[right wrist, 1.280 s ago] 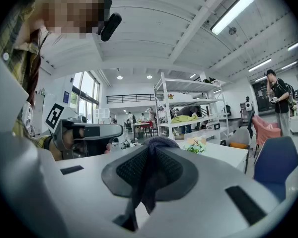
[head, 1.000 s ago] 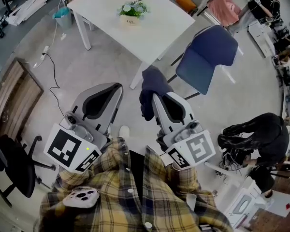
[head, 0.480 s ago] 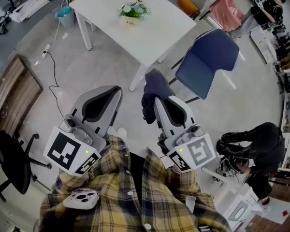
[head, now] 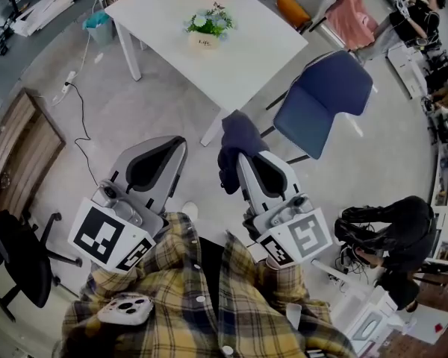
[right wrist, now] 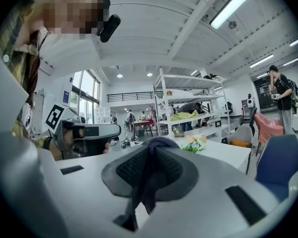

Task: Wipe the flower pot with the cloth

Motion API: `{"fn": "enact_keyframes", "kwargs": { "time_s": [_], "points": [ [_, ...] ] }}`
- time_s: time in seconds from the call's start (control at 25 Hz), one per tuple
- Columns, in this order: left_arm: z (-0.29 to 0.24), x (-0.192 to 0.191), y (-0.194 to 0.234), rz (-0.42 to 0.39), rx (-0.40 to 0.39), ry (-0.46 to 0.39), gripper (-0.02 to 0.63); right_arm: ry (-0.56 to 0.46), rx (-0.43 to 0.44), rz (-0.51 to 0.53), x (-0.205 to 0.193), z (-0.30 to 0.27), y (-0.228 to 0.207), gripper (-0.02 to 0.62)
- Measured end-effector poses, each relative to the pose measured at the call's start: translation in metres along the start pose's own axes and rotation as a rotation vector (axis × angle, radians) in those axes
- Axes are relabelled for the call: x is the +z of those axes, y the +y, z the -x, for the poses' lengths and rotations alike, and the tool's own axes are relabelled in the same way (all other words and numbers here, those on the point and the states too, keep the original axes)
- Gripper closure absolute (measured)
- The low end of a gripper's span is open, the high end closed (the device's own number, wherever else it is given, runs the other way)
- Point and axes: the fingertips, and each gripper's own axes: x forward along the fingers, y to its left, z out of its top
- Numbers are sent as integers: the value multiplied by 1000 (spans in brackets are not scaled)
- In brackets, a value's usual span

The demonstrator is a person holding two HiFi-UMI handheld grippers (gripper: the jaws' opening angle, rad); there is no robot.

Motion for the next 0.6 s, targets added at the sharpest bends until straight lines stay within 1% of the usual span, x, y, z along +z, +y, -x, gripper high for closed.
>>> {"fn": "enact_keyframes", "kwargs": {
  "time_s": [0.4, 0.6],
  "points": [
    [-42, 35, 98, -11, -72, 14, 598, -1, -67, -10, 19, -100, -20, 566],
    [-59, 47, 145, -19, -125, 33, 598, -15, -130, -13, 30, -145, -29, 566]
  ]
}}
